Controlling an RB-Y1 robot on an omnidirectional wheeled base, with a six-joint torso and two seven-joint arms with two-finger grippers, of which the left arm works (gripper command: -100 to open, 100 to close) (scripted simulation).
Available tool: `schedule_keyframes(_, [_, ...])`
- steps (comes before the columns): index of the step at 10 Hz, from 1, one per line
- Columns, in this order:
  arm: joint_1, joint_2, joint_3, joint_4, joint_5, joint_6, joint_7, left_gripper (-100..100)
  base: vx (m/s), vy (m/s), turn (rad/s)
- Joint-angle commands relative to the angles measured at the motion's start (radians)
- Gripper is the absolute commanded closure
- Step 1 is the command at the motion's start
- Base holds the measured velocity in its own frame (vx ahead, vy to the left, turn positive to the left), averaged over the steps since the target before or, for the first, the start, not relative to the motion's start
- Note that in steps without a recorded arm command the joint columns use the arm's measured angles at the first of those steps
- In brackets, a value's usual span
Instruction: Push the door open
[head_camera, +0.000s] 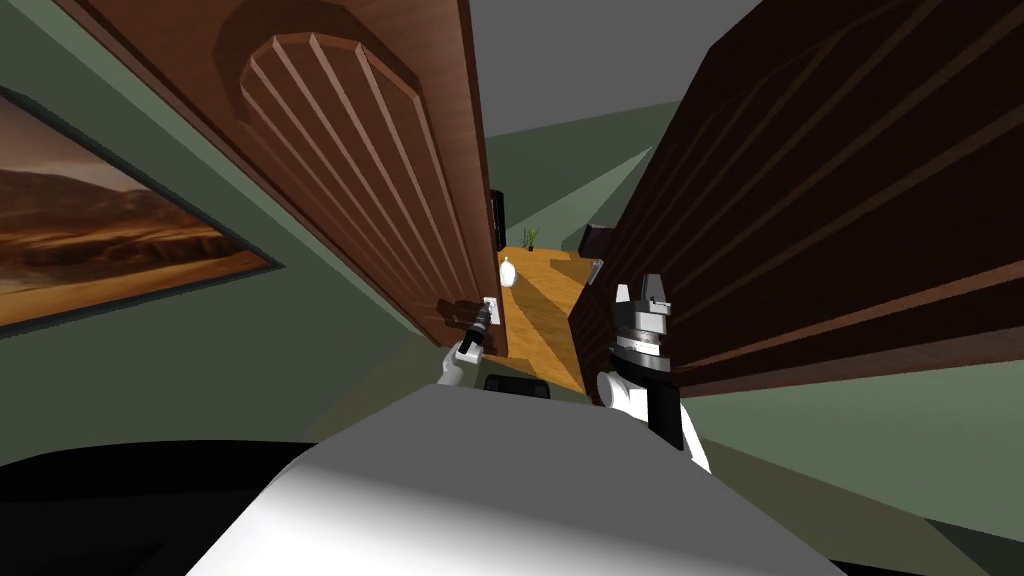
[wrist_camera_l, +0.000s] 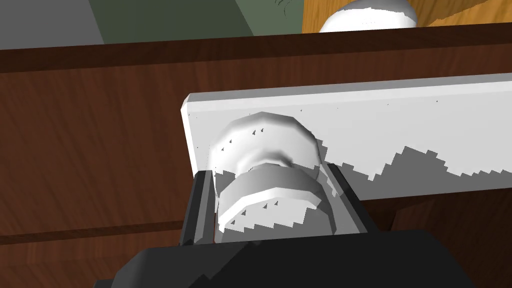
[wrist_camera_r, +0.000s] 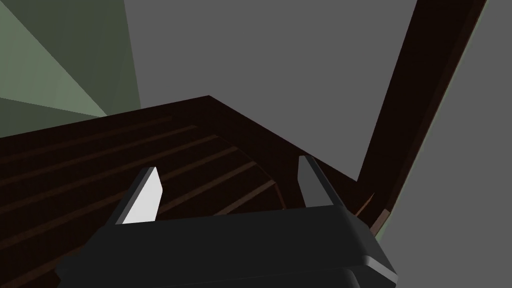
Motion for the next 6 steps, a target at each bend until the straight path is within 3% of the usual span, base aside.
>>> schedule_keyframes(1, [-0.010,0.008,0.032,0.001,0.003,0.003,-0.005,100,0.175,-0.103,0.065])
schedule_keyframes(6, [-0.024,0.007,0.084,0.017,0.008,0.004,-0.017,100,0.144,-0.077,0.054])
